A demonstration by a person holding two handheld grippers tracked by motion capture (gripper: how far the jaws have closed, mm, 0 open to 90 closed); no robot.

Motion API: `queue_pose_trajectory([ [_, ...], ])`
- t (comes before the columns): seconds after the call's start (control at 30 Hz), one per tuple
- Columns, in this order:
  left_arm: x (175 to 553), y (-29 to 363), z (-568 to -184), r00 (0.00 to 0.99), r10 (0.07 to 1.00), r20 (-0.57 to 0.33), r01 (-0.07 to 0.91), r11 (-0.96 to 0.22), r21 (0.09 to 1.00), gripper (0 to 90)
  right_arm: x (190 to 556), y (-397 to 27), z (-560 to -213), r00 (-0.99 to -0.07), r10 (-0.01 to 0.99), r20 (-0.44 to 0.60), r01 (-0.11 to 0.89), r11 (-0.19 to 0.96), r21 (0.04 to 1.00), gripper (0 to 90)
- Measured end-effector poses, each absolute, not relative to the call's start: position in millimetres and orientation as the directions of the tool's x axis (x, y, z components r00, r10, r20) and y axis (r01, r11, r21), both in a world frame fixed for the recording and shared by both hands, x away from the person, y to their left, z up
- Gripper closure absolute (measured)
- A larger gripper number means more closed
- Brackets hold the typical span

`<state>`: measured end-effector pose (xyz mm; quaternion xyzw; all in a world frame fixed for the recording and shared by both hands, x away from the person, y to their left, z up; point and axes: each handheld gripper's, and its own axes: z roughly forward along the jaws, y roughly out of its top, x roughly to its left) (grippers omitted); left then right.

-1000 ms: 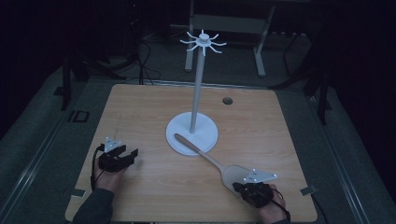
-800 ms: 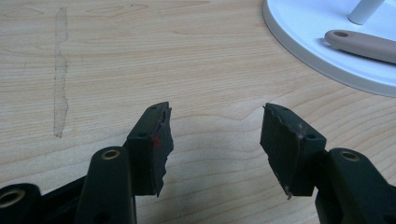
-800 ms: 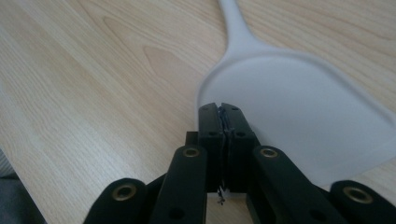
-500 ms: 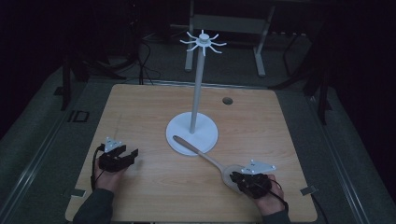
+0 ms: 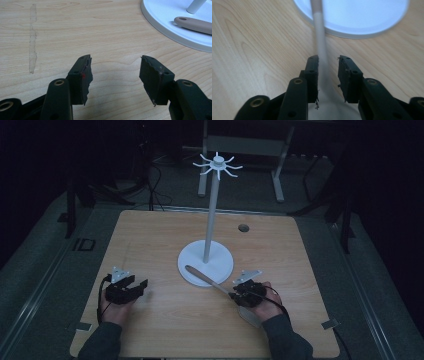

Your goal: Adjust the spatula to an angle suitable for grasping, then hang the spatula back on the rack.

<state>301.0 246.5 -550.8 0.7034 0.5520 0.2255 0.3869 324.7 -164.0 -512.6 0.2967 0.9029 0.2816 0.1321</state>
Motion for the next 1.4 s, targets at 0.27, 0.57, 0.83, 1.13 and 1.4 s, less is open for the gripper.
queue_pose_trajectory([
  [0.27,301,247,-551,0.291,0.95,-0.11,0.603,-0.092,0.793,43.2,340,-149,-533,-0.801,0.596,-0.053,0.488,0.702,0.518,74.4],
  [0.57,301,247,-551,0.289,0.951,-0.111,0.601,-0.09,0.794,43.1,332,-181,-533,-0.783,0.618,-0.068,0.502,0.693,0.517,77.8],
  [0.83,302,245,-551,0.29,0.951,-0.107,0.607,-0.096,0.789,43.1,318,-227,-531,-0.769,0.636,-0.066,0.524,0.686,0.505,77.6],
  [1.13,303,245,-552,0.295,0.95,-0.105,0.607,-0.101,0.788,43.1,320,-224,-502,-0.746,0.659,-0.096,0.501,0.65,0.571,63.2],
  [1.4,303,245,-551,0.292,0.95,-0.112,0.604,-0.092,0.792,43.1,336,-201,-484,-0.751,0.646,-0.135,0.483,0.678,0.554,58.7],
])
